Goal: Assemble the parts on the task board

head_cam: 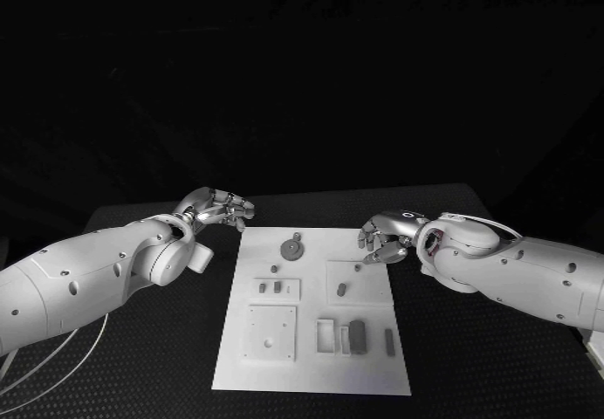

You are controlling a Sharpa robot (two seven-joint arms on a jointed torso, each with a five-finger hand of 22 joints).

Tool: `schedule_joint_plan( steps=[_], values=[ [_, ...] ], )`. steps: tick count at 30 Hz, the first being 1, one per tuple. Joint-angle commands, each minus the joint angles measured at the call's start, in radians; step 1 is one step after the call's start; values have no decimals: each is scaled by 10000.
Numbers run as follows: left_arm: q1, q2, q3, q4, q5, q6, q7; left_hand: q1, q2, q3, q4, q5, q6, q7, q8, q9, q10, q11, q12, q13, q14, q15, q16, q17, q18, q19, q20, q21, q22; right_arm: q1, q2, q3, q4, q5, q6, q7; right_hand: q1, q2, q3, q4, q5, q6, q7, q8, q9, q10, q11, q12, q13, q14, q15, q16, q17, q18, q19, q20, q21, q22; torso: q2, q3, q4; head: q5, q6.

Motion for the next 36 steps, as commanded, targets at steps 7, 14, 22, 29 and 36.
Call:
schedule_joint_plan(
  steps=[7, 14, 22, 29, 36],
  values=[
    [3, 30, 5, 15, 96, 153, 183, -64, 27, -66, -20, 32, -74, -7, 72, -19, -97, -4, 3, -12, 15, 79, -61, 20, 178, -8, 79, -79, -16, -3, 20, -2, -3, -140, 221, -12, 113, -11, -52, -14, 30, 38, 30, 42, 2, 137, -54, -56, -25, 16, -94, -34, -1, 178, 58, -12, -44, 14, 6, -17, 2, 2, -48],
    [0, 51, 5, -20, 102, 156, 178, -67, 31, -73, -21, 30, -91, -1, 70, -26, -107, 1, 3, -14, 11, 85, -79, 32, 177, -12, 86, -91, -21, -3, 87, -6, -71, -131, 289, -7, 112, -11, -55, -10, 30, 40, 31, 43, 1, 148, -55, -67, -33, 20, -95, -34, -1, 178, 63, -13, -45, 15, 5, -9, 0, 14, 74],
    [-75, 105, 5, -70, 113, 209, 219, -81, 42, -88, -14, 28, -124, 14, 64, -38, -131, 10, 0, -20, 2, 96, -114, 54, 177, -16, 97, -113, -29, -6, 250, -96, -189, -162, 322, -69, 130, 16, -48, -12, 31, 42, 29, 43, -2, 169, -56, -93, -51, 24, -96, -37, 0, 178, 71, -16, -52, 15, 25, -4, -3, 34, 256],
    [-134, 33, 10, 3, 145, 198, 228, -93, 68, -96, -5, 32, -144, 22, 63, -47, -151, 18, -3, -25, -6, 104, -142, 72, 177, -20, 104, -130, -35, -10, 221, -122, -242, -210, 57, -137, 121, 52, -49, -5, 30, 43, 31, 43, -5, 190, -57, -115, -66, 29, -97, -39, 0, 178, 81, -16, -57, 14, -7, -31, -5, 30, -35],
    [-141, 221, 7, -230, 157, 232, 294, -80, 79, -95, -14, 35, -140, 19, 73, -48, -154, 18, 1, -26, -7, 106, -157, 85, 181, -24, 107, -141, -38, -9, 305, -121, -261, -291, 104, -108, 153, 20, -52, -23, 30, 42, 29, 41, -9, 211, -62, -135, -80, 37, -102, -39, 2, 178, 91, -23, -60, 16, -20, -2, 16, 103, -118]
  ],
)
